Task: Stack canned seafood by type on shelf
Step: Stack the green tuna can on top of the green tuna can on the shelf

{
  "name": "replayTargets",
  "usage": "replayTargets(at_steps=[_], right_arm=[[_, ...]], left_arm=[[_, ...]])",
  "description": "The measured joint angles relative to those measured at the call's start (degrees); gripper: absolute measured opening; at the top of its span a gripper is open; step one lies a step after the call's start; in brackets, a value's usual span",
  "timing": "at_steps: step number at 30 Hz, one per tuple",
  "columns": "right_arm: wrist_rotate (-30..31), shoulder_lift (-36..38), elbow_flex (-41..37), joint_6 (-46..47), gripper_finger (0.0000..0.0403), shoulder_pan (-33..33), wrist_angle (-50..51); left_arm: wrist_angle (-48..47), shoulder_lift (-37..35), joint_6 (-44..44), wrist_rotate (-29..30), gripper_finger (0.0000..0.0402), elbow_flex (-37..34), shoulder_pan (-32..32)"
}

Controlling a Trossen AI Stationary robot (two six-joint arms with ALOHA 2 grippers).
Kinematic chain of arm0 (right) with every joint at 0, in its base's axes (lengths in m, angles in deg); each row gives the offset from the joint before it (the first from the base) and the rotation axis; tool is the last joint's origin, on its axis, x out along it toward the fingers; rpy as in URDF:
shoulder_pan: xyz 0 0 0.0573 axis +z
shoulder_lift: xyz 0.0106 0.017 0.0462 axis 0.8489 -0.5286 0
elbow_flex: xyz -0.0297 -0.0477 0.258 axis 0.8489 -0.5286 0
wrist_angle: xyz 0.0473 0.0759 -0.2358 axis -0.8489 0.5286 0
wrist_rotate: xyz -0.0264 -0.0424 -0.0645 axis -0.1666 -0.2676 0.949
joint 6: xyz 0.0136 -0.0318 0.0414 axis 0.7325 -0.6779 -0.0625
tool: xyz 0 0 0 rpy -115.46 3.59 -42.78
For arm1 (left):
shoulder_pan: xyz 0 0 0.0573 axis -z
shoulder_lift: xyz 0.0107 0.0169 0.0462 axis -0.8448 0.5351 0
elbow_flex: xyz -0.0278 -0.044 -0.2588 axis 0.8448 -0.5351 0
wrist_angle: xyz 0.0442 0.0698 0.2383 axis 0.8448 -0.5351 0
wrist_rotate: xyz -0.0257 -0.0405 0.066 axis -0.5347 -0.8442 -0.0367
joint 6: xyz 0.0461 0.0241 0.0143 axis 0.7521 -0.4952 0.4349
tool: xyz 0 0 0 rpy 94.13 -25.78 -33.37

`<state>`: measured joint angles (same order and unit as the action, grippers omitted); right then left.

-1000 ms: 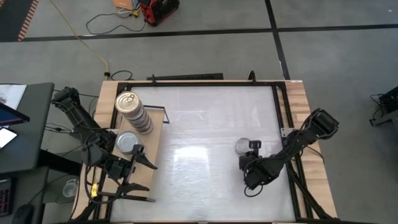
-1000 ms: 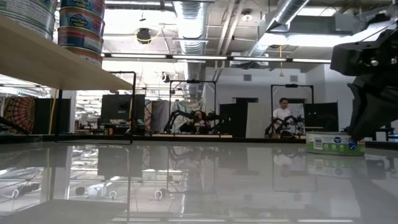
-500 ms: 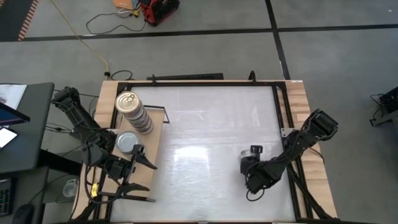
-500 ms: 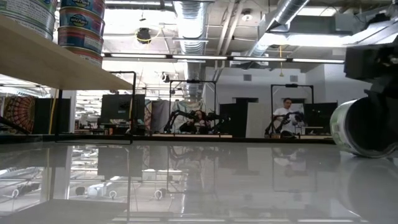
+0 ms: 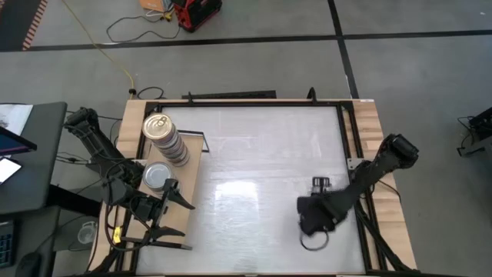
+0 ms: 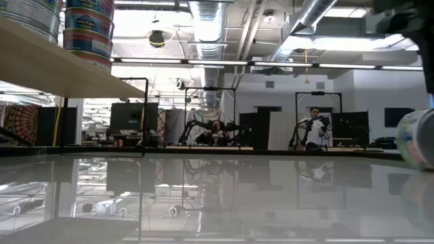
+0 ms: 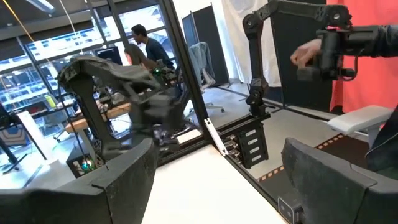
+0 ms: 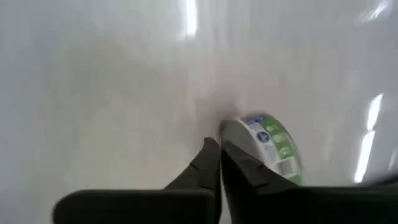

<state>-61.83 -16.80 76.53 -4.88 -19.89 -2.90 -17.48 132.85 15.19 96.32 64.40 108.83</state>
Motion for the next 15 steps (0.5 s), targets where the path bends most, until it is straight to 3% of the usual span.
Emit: replayTargets(at_steps=[4,11,15], right_arm=[[-9.6,1.8,0.5,-3.9,0.0101,-7.3,1.5],[-9.5,3.1,0.5,-11.5,0.0256,-16.5,2.5],[-10.6,3.1,0.5,-11.7,0.0314,-20.8,5.9]], left_arm=[[0.3,0.0,0.3,0.1,0.0332,0.0,0.0],[-0.1,0.0,-0.4,0.2,0.0332,0.0,-1.2],[-0.1,0.0,-0.9,0.3,0.0332,0.0,-1.3]])
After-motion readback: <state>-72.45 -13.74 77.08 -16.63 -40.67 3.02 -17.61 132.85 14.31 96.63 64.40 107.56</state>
